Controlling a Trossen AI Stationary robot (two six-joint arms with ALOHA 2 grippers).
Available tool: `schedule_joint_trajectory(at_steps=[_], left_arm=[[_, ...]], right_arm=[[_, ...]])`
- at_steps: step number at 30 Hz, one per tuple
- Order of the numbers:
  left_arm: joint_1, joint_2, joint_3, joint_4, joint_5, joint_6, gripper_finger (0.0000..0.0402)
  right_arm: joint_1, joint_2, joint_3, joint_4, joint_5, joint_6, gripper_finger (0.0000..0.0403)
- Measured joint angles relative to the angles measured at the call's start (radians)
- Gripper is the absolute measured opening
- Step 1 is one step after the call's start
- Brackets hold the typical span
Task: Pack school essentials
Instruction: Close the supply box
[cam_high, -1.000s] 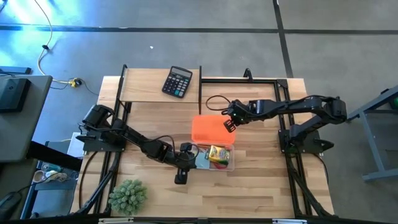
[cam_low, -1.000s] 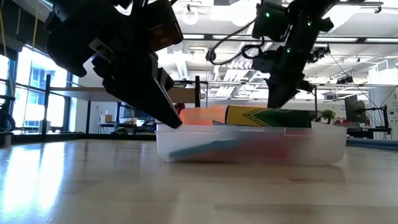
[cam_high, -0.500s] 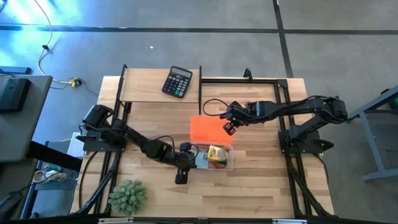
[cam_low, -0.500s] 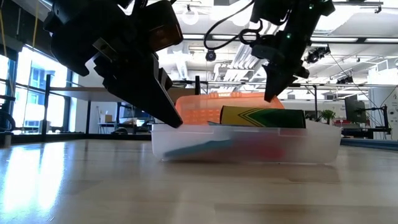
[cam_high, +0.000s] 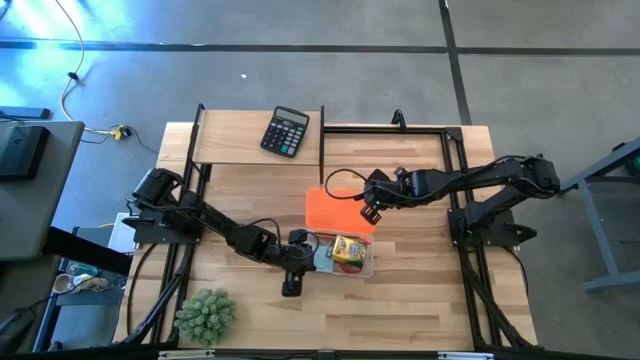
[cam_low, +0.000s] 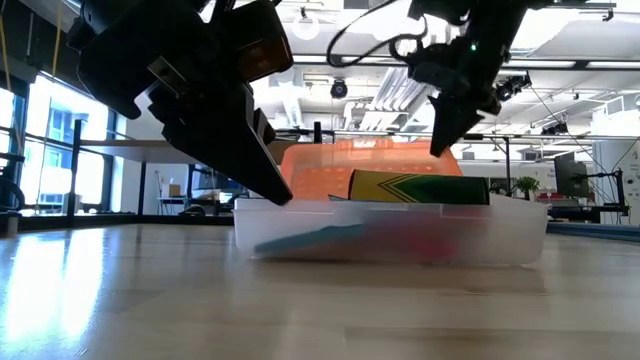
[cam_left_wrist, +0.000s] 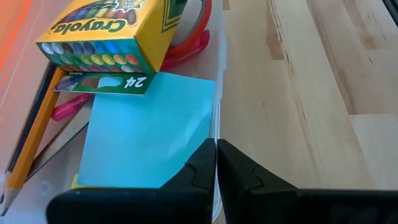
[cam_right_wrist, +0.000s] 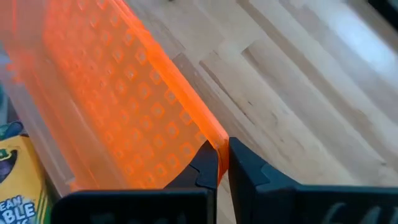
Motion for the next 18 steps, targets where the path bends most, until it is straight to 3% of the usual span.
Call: schedule_joint_trajectory(at_steps=[7,18], left_arm=[[0.002,0.000,0.000,0.000,-0.023,-0.003,0.0003],[0.002,0.000,0.000,-0.002,-0.038,-0.027,0.0003]], right_arm=[[0.033,0.000,0.088,-0.099,0.047,-0.022,0.0005],[0.116,0.000,0.095,-0.140,0.048,-0.007,0.0005]])
